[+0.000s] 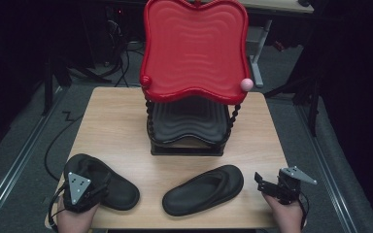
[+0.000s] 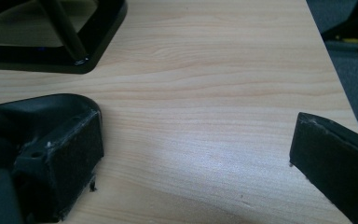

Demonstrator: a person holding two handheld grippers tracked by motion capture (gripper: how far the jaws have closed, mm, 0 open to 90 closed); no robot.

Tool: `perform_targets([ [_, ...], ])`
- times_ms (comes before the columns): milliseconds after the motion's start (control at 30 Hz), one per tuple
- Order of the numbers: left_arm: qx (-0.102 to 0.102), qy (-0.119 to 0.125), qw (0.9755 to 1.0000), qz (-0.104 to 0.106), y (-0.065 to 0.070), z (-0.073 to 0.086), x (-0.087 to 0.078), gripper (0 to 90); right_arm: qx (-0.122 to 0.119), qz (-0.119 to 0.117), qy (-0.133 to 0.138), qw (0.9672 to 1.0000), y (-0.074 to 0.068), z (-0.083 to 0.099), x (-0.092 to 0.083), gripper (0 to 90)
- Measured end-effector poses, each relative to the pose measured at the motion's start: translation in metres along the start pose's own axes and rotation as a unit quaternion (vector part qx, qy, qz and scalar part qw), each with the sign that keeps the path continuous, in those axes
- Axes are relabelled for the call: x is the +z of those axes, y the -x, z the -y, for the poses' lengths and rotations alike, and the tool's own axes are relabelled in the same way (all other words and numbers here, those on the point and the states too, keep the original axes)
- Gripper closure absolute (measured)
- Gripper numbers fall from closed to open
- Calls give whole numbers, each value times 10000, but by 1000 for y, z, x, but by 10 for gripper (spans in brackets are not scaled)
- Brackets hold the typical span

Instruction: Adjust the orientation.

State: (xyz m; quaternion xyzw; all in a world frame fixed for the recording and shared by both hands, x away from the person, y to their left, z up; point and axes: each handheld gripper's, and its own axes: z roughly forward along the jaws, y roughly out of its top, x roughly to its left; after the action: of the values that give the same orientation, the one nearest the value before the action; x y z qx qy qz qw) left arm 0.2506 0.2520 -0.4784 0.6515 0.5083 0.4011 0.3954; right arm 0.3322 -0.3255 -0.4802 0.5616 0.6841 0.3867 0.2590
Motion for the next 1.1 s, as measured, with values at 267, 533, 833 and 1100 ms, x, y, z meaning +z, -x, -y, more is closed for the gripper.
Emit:
perform_targets([
  [267, -116, -26, 9998, -142, -4, 2, 2, 243, 46, -236, 99, 9997, 3, 0, 1, 25],
  [533, -242, -83, 9994, -231, -5, 5, -2, 241, -197, -461, 202, 9985, 0, 0, 4, 25],
  [833, -386, -8, 9985, -391, -4, 9, -11, 223, -168, -643, 201, 9976, -1, 2, 4, 26],
  [1100, -389, -113, 9985, -363, -8, 10, -13, 207, -176, -507, 315, 9981, -5, 0, -3, 49],
])
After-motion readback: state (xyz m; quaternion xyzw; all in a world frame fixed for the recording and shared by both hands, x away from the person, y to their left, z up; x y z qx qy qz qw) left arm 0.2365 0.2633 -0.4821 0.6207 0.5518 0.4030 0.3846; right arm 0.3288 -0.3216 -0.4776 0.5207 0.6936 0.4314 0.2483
